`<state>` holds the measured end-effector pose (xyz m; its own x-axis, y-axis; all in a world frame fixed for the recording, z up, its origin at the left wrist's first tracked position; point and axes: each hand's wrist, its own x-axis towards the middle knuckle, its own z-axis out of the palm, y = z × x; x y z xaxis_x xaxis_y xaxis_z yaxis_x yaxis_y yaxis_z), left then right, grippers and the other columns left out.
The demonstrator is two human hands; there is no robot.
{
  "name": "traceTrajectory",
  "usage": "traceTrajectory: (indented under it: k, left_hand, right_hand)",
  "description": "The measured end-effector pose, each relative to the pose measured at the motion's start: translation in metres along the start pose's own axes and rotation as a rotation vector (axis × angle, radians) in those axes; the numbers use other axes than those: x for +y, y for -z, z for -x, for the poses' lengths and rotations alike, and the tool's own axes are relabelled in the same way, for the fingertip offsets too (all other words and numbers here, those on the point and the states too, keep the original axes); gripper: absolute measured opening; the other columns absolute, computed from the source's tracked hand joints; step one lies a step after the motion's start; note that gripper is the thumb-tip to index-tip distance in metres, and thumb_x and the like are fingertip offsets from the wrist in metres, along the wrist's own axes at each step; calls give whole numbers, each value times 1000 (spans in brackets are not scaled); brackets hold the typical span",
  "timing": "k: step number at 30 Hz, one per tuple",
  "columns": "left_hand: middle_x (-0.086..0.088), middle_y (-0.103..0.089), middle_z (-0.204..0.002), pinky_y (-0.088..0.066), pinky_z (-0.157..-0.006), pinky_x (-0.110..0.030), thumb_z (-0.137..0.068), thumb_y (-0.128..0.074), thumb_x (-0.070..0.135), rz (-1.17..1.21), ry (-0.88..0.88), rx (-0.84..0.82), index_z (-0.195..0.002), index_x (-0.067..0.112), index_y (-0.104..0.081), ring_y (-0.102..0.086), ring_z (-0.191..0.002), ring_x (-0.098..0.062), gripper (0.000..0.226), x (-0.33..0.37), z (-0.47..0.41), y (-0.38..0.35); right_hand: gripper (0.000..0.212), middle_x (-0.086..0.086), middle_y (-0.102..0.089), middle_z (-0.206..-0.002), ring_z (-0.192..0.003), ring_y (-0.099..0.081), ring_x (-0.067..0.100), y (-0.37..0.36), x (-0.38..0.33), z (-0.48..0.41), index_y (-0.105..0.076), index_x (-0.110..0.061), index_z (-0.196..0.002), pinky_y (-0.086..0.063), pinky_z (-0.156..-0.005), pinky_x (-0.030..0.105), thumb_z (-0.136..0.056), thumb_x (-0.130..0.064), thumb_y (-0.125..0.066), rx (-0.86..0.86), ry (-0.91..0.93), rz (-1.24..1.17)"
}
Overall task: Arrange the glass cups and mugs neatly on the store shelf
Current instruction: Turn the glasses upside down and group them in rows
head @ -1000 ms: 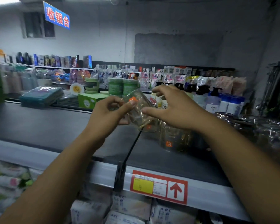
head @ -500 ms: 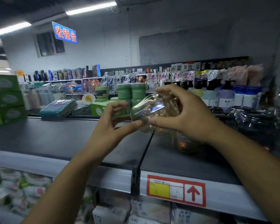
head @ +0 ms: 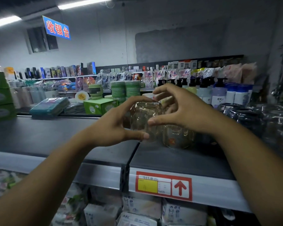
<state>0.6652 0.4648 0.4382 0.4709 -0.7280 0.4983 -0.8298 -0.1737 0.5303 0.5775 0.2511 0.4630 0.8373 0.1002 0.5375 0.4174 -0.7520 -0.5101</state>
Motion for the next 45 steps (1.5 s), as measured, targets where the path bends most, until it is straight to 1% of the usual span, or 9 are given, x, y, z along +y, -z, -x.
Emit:
traceTrajectory:
  k: [3, 7, 10, 19, 22, 25, 32, 39, 45]
  left_hand:
    - [11, -65, -128, -59, -94, -44, -75, -90, 20, 23, 42, 59, -141, 32, -45, -69, -113, -14, 81, -13, -5, -4]
    - [11, -71, -113, -60, -90, -45, -69, -93, 25, -21, 117, 56, -131, 36, -47, -73, -100, -13, 78, -24, -13, -4]
    - [9, -75, -102, -60, -87, -46, -70, -93, 19, -33, 113, -15, -129, 35, -47, -75, -90, -21, 76, -29, -17, -6]
    - [12, -71, -112, -58, -82, -24, -69, -91, 11, 104, 116, -4, -134, 33, -51, -71, -104, -12, 79, -49, -18, -12]
    - [24, -69, -110, -57, -83, -21, -70, -89, 16, 86, 84, -10, -138, 33, -50, -70, -105, -8, 81, -52, -15, -12]
    - [21, -65, -121, -52, -89, -17, -69, -89, 25, 38, 56, 29, -140, 35, -50, -63, -114, -2, 81, -55, -13, -15]
    - [22, -63, -126, -56, -92, -27, -66, -90, 38, 7, 53, 58, -141, 44, -48, -62, -115, -1, 85, -56, -12, -17]
    - [10, -68, -120, -56, -82, -20, -66, -92, 32, 59, 70, 84, -136, 51, -48, -71, -97, -3, 85, -53, -9, -22]
    - [8, -68, -118, -61, -88, -36, -67, -93, 35, 52, 89, 71, -138, 54, -44, -73, -95, -10, 88, -55, -9, -21]
  right_hand:
    - [62, -15, -58, -124, -108, -57, 1, 13, 9, 0, -59, -34, -124, -50, -87, 25, -70, -51, -86, 93, 41, 159]
    - [55, -10, -60, -119, -104, -56, 5, 21, 23, 3, -61, -29, -120, -49, -93, 29, -73, -45, -86, -112, -77, 368]
    - [58, -7, -58, -122, -105, -54, 10, 20, 26, 3, -62, -28, -119, -47, -89, 29, -71, -44, -88, -125, -124, 418]
    - [55, -7, -59, -122, -103, -54, 10, 13, 29, 1, -62, -28, -120, -47, -87, 30, -73, -44, -87, -81, -118, 441]
    - [56, -7, -58, -122, -102, -53, 9, 12, 30, 0, -62, -27, -121, -42, -82, 27, -74, -43, -87, -81, -109, 450]
    - [54, -7, -58, -123, -102, -52, 8, 11, 30, 0, -63, -27, -120, -39, -81, 26, -75, -42, -86, -72, -97, 453]
    - [50, -7, -59, -120, -100, -52, 7, 11, 27, 1, -63, -28, -116, -38, -81, 23, -75, -39, -87, -58, -98, 438]
    - [50, -9, -58, -119, -99, -52, 3, 10, 27, 2, -63, -29, -116, -38, -74, 15, -74, -39, -88, -56, -128, 417]
    - [46, -10, -60, -118, -104, -56, 7, 10, 25, 4, -64, -31, -113, -47, -89, 28, -75, -44, -85, -64, -151, 398]
